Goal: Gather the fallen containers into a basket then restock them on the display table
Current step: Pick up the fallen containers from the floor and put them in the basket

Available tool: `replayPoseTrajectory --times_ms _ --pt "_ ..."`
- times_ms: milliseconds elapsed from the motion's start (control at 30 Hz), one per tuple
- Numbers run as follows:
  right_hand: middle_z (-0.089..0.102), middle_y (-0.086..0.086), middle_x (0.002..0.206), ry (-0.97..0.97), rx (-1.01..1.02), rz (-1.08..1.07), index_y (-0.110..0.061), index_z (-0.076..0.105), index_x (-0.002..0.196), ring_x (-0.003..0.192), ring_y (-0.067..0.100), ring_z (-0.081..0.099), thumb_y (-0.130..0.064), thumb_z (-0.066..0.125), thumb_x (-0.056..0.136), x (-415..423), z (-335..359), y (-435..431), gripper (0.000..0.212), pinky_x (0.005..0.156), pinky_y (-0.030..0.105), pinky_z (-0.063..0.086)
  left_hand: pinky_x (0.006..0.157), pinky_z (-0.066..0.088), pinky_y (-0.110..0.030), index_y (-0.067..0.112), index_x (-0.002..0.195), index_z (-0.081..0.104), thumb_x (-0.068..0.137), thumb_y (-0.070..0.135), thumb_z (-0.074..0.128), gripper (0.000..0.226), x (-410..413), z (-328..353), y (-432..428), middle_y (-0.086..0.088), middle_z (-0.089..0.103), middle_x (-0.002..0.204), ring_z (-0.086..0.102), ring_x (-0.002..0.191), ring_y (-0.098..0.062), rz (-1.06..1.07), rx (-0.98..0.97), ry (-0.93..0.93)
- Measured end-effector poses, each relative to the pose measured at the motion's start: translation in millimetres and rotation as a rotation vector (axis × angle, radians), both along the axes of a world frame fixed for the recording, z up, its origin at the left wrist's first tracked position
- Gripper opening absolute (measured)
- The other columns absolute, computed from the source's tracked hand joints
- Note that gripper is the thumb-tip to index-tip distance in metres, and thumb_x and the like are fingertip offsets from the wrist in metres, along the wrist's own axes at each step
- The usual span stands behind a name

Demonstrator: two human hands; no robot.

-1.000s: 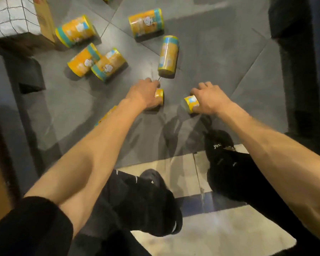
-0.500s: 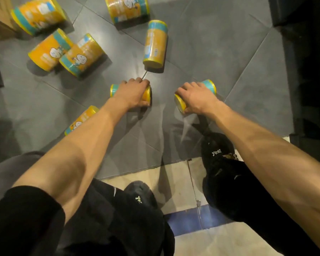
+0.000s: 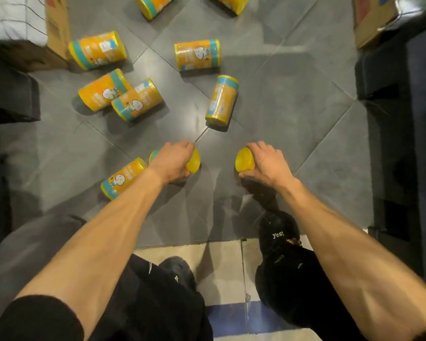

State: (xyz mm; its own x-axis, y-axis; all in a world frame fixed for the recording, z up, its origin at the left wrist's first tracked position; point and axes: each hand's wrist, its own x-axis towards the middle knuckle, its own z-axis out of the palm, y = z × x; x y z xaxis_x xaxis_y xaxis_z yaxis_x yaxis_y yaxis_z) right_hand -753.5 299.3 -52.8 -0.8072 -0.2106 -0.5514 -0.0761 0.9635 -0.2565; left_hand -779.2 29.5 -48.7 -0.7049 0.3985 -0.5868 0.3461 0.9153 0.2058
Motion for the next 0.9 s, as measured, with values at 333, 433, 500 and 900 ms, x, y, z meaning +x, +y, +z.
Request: replayPoseTrajectory --times_ms 333,433,500,900 --pt "0.05 0.005 0.133 -0.086 -0.24 -0.314 -0.021 0.042 0.137 0.119 0.031 0.053 -0.049 0.082 0.072 25 249 -33 0.081 0.097 0.043 0.042 0.089 0.048 -0.049 0.012 0.132 0.046 0.075 0.027 0.078 0.068 77 229 -20 -0.012 0.051 0.127 0.054 0.113 -0.038 0.506 0.23 -0.035" --pt "0.05 0.004 0.135 -0.104 -0.297 -0.34 -0.021 0.042 0.135 0.12 0.03 0.053 -0.045 0.082 0.074 33 335 -38 0.077 0.094 0.037 0.043 0.088 0.044 -0.044 0.011 0.126 0.048 0.071 0.025 0.083 0.066 94 306 -15 -0.01 0.051 0.126 0.049 0.116 -0.032 0.735 0.311 -0.034" --pt "0.051 0.002 0.134 -0.109 -0.331 -0.361 -0.021 0.043 0.134 0.119 0.026 0.054 -0.044 0.082 0.074 37 393 -40 0.075 0.09 0.032 0.042 0.087 0.042 -0.042 0.011 0.124 0.048 0.07 0.023 0.084 0.066 108 359 -7 -0.011 0.051 0.126 0.049 0.116 -0.032 0.854 0.384 -0.023" --pt "0.059 -0.018 0.113 -0.086 -0.535 -0.207 -0.038 0.046 0.12 0.1 0.005 0.056 -0.049 0.083 0.067 45 660 -13 0.066 0.079 0.022 0.04 0.092 0.049 -0.037 0.025 0.123 0.051 0.065 0.037 0.09 0.071 199 644 69 0.004 0.057 0.117 0.056 0.108 -0.015 1.452 0.59 0.314"
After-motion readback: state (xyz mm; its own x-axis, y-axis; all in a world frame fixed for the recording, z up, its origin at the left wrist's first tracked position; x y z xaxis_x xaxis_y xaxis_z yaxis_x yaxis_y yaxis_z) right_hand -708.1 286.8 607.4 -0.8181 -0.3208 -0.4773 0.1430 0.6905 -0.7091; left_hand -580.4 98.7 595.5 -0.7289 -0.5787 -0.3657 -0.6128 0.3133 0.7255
